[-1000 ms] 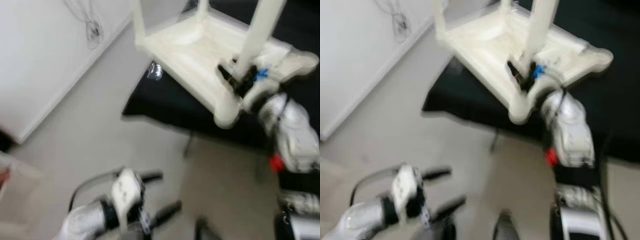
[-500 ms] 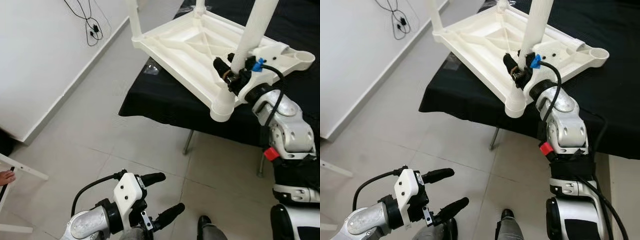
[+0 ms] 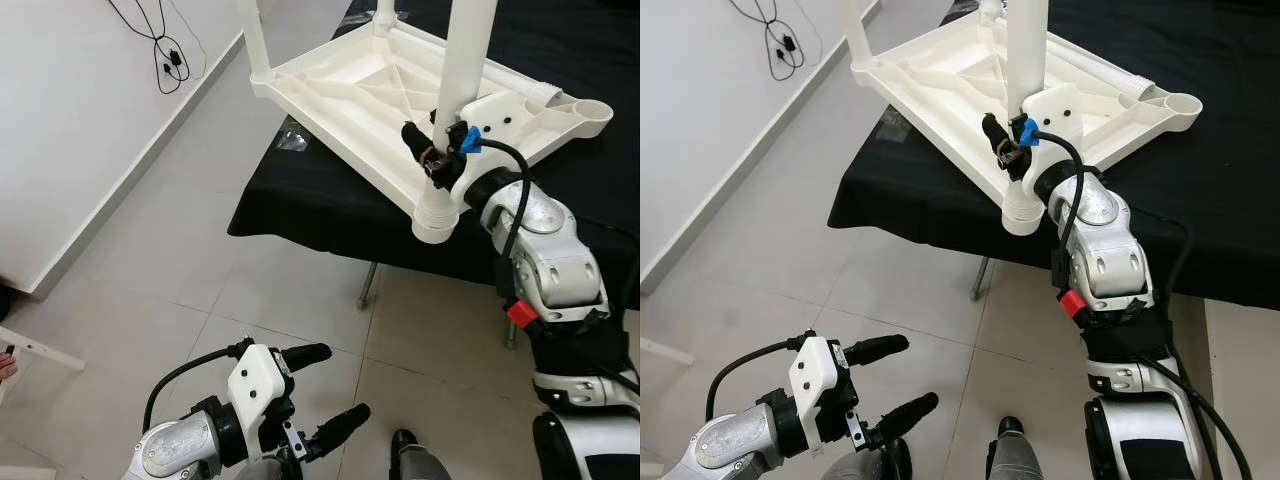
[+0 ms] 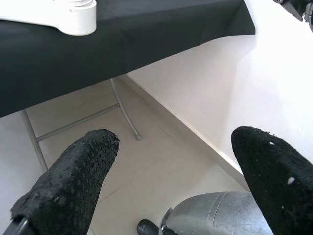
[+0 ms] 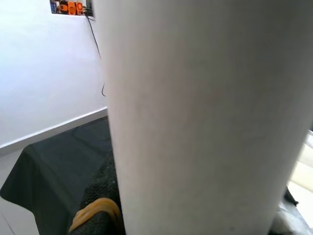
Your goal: Building children table
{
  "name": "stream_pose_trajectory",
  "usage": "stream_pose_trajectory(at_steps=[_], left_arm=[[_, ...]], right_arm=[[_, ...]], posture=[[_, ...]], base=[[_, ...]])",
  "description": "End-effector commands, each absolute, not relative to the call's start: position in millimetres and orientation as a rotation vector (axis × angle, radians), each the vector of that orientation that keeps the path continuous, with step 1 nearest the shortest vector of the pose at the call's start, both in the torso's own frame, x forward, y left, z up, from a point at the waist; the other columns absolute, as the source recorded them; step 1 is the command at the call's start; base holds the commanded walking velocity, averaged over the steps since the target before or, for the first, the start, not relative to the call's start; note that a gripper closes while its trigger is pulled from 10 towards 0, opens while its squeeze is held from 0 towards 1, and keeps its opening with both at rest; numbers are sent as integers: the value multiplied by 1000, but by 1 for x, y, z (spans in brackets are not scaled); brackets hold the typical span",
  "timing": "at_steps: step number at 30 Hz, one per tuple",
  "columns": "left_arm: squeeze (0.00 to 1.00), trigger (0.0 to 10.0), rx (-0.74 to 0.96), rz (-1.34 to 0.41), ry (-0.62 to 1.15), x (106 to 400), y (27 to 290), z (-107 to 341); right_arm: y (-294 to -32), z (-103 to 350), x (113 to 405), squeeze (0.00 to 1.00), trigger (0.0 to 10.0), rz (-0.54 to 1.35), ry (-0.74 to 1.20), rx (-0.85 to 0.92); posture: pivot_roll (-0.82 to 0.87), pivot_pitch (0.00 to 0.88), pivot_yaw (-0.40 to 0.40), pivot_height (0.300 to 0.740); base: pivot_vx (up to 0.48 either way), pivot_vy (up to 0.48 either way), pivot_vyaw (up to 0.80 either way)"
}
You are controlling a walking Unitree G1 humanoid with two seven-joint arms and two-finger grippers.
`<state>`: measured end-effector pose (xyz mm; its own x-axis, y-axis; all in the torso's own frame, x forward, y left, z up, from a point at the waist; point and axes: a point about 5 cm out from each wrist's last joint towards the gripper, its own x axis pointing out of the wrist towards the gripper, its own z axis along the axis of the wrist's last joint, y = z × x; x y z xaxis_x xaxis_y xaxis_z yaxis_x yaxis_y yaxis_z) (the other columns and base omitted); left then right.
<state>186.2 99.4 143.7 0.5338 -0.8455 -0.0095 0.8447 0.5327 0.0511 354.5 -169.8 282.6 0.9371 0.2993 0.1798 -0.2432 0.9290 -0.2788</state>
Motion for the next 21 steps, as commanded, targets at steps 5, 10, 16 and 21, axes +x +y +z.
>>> stream_pose_trajectory(at_steps=[5, 10, 16, 21], left_arm=[[0, 10000, 37, -1005, 16, 184, 100, 138], [0, 10000, 36, -1003, 16, 185, 99, 138], [0, 10000, 39, -1002, 15, 185, 99, 137], [0, 10000, 44, -996, 14, 186, 99, 137]], right_arm=[[-173, 244, 363, 0, 10000, 228, -28, -246], [-175, 249, 367, 0, 10000, 191, -39, -222], [-178, 253, 370, 0, 10000, 177, -60, -178], [-182, 268, 371, 0, 10000, 191, -136, -97]], posture=[[1, 279, 88, 740], [1, 279, 86, 740], [2, 271, 88, 740], [2, 260, 88, 740]], base=[[0, 0, 0], [0, 0, 0], [0, 0, 0], [0, 0, 0]])
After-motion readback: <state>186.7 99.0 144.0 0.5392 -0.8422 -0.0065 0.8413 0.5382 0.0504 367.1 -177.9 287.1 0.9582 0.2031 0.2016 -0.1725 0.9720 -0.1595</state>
